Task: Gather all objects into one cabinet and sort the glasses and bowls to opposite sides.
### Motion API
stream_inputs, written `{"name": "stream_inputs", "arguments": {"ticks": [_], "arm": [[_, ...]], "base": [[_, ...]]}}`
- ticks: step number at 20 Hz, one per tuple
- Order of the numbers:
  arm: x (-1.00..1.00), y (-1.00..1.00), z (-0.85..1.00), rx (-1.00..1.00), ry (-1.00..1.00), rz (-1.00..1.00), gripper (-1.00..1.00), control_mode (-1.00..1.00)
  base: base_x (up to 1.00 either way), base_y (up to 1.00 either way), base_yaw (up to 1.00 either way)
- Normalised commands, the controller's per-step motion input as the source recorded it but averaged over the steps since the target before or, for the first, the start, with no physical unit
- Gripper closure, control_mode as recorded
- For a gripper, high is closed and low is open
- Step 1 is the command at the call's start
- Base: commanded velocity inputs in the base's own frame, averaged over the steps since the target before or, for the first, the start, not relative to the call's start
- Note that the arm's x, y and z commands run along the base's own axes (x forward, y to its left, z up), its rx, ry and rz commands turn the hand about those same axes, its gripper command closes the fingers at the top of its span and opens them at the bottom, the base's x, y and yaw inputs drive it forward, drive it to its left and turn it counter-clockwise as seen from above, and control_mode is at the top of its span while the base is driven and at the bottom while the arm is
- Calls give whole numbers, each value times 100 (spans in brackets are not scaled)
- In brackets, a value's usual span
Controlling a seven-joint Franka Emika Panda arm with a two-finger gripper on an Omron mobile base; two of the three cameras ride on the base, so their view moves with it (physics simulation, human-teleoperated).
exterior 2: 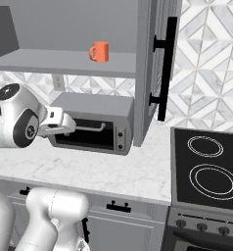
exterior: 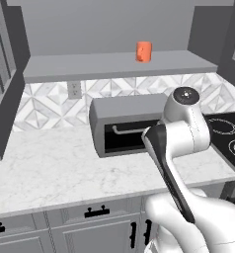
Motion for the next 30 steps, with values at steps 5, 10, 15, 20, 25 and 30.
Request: {"name": "stream_inputs", "arguments": {"ticks": [5, 10, 15, 20, 25, 30], "arm": [[0, 0, 0, 0, 0, 0, -100, 100], [-21, 0, 93, 0, -41, 0, -100, -100], [14, 0, 100, 1, -40, -9, -100, -100], [64, 9, 99, 10, -10, -10, -100, -100], [85, 0, 88, 13, 4, -14, -100, -100], [97, 1, 14, 3, 9, -11, -100, -100]], "base": [[-9, 0, 0], [0, 0, 0], [0, 0, 0], [0, 0, 0], [0, 0, 0], [0, 0, 0]]}}
